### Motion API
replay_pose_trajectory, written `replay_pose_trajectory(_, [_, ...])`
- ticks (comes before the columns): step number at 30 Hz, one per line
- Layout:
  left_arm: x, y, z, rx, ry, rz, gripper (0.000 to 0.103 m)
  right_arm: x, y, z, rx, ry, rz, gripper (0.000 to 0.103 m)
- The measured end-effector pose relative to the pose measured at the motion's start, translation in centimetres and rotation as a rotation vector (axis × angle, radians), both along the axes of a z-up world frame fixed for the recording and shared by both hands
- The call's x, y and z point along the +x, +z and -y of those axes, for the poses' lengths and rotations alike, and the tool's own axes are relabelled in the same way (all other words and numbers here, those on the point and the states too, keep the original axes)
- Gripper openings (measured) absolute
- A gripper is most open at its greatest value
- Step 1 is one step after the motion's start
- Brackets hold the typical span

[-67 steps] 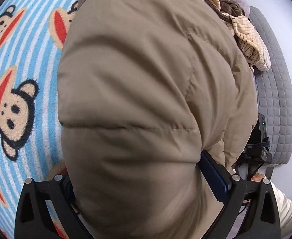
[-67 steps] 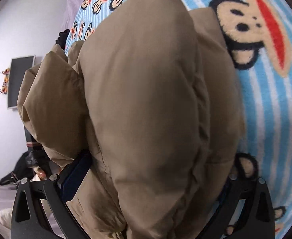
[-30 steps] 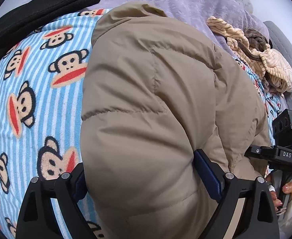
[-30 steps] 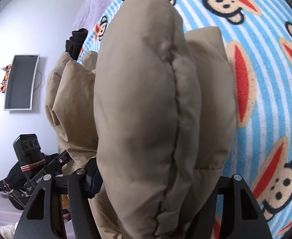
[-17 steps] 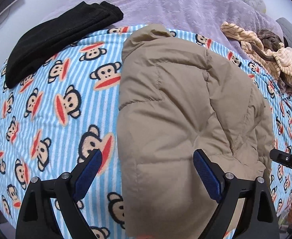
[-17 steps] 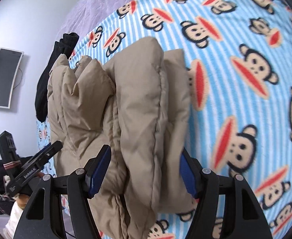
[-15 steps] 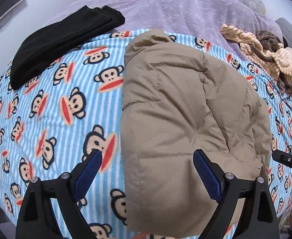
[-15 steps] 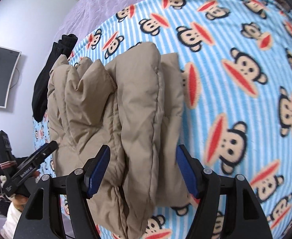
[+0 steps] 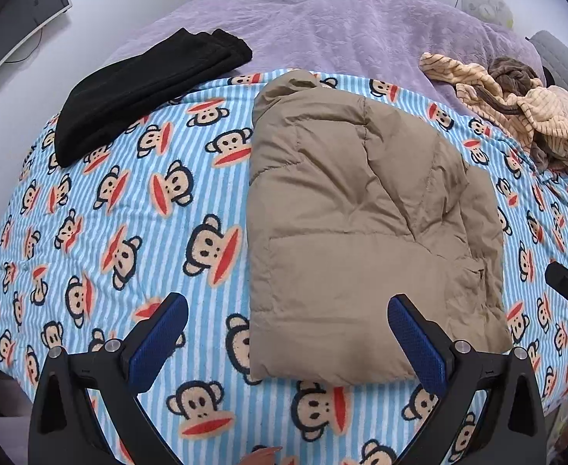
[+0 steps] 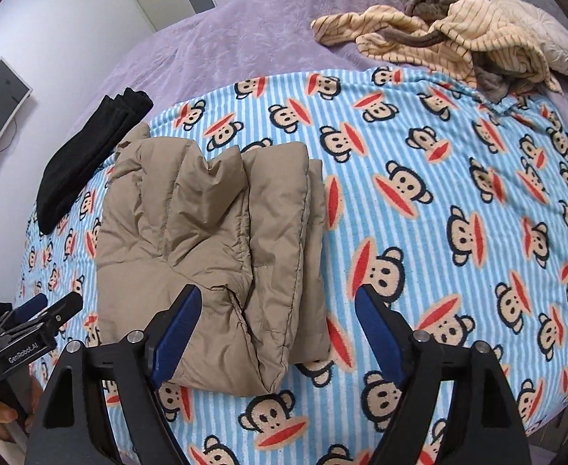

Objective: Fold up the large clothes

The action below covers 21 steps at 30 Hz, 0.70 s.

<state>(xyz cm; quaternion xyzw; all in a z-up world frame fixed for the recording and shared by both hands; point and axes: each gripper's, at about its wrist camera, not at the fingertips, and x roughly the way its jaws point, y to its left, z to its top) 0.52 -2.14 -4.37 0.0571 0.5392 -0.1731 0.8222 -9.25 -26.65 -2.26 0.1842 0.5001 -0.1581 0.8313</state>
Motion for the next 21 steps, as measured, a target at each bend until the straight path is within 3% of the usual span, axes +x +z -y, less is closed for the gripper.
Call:
replay_pose_trajectory(12, [-1.5,1.3,-1.3,0.018,0.027,0.069,0.103,-1.6,1.4,-1.8,-0.116,-0.037,0.009,0.088])
replay_pose_trajectory(21, [-1.9,1.3,-1.7,0.021,0.027,0.061,0.103,-1.9,1.4,-2.5,-0.117,-0.019,0.008,0.088])
